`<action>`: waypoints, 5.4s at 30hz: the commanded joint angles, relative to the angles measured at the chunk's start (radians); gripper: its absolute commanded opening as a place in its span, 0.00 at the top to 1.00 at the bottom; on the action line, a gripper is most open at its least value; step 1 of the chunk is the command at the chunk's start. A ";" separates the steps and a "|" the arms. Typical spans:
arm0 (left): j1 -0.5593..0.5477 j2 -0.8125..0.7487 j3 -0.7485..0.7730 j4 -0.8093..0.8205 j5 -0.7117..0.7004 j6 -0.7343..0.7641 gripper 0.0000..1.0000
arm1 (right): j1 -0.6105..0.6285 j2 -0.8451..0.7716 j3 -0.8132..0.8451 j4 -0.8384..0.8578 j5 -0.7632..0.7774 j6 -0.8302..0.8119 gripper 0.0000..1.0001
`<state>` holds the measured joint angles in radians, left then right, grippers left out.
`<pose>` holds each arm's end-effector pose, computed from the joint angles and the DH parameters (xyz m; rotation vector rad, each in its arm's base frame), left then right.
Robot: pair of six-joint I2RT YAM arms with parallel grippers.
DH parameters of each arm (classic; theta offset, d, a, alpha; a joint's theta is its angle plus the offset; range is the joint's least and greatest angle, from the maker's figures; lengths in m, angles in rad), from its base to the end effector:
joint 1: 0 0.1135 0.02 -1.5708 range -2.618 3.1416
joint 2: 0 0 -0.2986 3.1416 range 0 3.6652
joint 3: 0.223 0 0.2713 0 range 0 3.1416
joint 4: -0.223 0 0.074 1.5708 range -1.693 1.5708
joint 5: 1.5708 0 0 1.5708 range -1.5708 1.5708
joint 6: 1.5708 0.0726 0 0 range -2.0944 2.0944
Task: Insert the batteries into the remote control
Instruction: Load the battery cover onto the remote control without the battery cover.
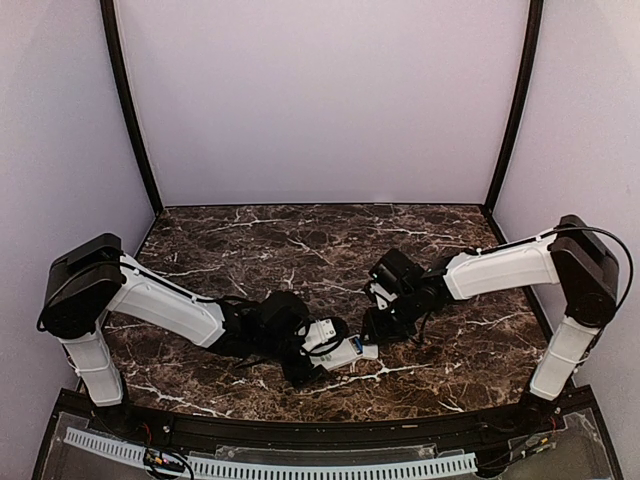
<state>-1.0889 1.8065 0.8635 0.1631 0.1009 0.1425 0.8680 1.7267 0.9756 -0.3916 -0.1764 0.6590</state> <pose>0.1778 -0.3558 0.1221 1.4398 1.9469 -0.5694 0.2237 0.2838 0.1394 -0.3565 2.8670 0.6187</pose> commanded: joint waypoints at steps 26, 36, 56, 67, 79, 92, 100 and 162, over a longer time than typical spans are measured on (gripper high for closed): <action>-0.003 0.040 -0.012 -0.113 -0.016 0.002 0.19 | 0.012 0.058 0.095 -0.029 0.091 -0.096 0.64; -0.003 0.042 -0.008 -0.119 -0.010 0.011 0.19 | 0.012 -0.011 0.121 -0.134 0.108 -0.106 0.49; -0.003 -0.007 -0.037 -0.128 -0.001 0.008 0.17 | -0.066 -0.003 -0.010 -0.002 -0.093 -0.088 0.47; -0.003 0.014 -0.030 -0.125 0.000 0.023 0.18 | -0.066 0.040 -0.005 0.062 -0.131 -0.083 0.56; -0.003 0.019 -0.026 -0.125 0.000 0.023 0.18 | -0.046 0.049 0.028 0.080 -0.121 -0.066 0.66; -0.002 0.023 -0.029 -0.116 -0.001 0.018 0.18 | -0.005 0.046 0.068 0.031 -0.053 -0.068 0.67; -0.003 0.024 -0.029 -0.116 -0.002 0.015 0.18 | 0.002 0.056 0.095 -0.001 -0.040 -0.091 0.67; -0.004 -0.163 -0.047 -0.327 0.003 -0.195 0.64 | -0.030 0.082 0.068 0.047 -0.195 -0.188 1.00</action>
<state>-1.0897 1.6363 0.8036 -0.1463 0.0902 -0.0494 0.8196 1.7969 1.0569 -0.3622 -0.3679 0.4526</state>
